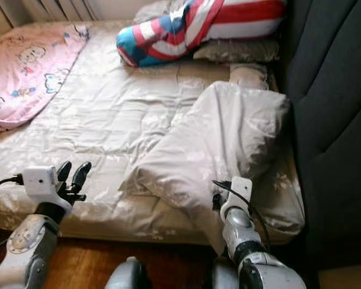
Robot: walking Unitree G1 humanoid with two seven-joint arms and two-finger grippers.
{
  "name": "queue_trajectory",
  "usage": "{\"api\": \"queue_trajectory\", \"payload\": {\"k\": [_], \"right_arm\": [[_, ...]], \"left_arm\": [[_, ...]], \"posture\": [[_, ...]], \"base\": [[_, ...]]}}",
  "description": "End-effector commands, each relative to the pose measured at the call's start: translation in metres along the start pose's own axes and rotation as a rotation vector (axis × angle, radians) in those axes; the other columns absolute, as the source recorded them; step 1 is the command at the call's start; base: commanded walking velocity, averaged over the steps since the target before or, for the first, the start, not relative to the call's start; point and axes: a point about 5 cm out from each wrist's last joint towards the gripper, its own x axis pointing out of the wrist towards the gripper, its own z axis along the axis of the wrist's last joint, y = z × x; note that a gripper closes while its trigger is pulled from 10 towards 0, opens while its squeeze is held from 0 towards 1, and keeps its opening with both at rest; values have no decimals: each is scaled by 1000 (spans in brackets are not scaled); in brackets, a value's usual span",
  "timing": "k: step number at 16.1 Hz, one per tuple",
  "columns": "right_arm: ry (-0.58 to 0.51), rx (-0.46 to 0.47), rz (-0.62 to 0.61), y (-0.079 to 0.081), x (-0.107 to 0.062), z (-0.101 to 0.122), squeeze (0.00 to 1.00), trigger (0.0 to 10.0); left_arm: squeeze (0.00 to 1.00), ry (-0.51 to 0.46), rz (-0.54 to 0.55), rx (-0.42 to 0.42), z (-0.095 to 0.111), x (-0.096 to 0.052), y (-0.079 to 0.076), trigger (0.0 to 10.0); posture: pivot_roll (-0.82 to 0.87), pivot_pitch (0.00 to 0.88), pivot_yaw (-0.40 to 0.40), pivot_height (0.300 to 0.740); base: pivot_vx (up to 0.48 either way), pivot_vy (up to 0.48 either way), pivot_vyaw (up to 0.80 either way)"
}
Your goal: Clean up the room
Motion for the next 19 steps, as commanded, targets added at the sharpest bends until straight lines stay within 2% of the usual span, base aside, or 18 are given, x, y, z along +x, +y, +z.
{"api": "queue_trajectory", "payload": {"k": [1,3,8,15,16,19], "right_arm": [[78,17,61,7,-2,-16,0,10000],[93,-22,64,7,-3,-20,0,10000],[123,2,74,4,-4,-30,0,10000],[83,49,110,10,-5,-29,0,10000],[79,46,118,11,-5,-29,0,0],[73,23,152,16,-6,-30,0,0]], "left_arm": [[0,10,29,0,2,-6,10,10000],[0,14,30,3,4,-8,10,10000],[0,27,35,13,11,-15,13,10000],[0,39,23,11,18,-21,8,10000],[0,43,24,11,18,-24,8,10000],[0,53,36,22,20,-27,14,10000]], "posture": [[194,272,79,666],[198,276,80,666],[235,283,97,666],[265,305,112,666],[265,304,112,666],[271,305,118,666]], "base": [[0,0,0],[0,0,0],[0,0,0],[0,0,0],[0,0,0],[0,0,0]]}}
